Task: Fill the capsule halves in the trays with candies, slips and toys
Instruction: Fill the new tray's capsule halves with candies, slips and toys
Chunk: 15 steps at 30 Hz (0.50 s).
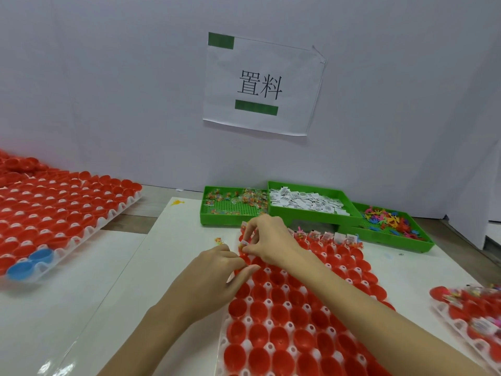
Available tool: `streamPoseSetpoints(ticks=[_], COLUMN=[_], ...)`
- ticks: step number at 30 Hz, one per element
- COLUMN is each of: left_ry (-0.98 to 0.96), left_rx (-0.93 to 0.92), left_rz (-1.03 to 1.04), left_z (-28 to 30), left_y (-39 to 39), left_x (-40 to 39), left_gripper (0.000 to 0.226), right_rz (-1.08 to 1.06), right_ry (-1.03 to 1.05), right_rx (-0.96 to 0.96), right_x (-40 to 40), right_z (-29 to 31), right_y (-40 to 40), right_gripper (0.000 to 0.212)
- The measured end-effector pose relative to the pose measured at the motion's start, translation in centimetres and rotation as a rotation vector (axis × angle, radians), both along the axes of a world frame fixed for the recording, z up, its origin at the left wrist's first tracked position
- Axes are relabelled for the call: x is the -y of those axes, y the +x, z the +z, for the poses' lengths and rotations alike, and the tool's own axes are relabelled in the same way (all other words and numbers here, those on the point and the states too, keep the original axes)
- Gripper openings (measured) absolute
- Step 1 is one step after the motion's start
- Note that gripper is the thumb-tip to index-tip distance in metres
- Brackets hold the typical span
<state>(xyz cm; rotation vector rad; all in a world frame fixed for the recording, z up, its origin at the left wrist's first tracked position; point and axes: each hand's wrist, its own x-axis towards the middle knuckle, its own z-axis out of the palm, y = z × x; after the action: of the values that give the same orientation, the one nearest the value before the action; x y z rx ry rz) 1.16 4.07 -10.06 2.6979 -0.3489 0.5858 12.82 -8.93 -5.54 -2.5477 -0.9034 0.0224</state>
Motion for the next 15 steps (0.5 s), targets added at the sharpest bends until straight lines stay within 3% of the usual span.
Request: streamPoseSetpoints(ticks=[4, 15], left_ry=[-0.007, -0.009], left_rx=[0.003, 0.004], left_rz=[0.005, 0.006], left_z=[0.0, 0.0], left_y=[-0.1, 0.0], left_x=[-0.1, -0.1], left_gripper=[0.063, 0.062], right_rz=[0.072, 0.101], right_ry=[-0.024, -0.077], right_rx=[-0.081, -0.026], right_x=[0.4, -1.1], right_z=[1.3, 0.7], right_y=[0.8, 1.1], right_gripper=[0.016, 0.007])
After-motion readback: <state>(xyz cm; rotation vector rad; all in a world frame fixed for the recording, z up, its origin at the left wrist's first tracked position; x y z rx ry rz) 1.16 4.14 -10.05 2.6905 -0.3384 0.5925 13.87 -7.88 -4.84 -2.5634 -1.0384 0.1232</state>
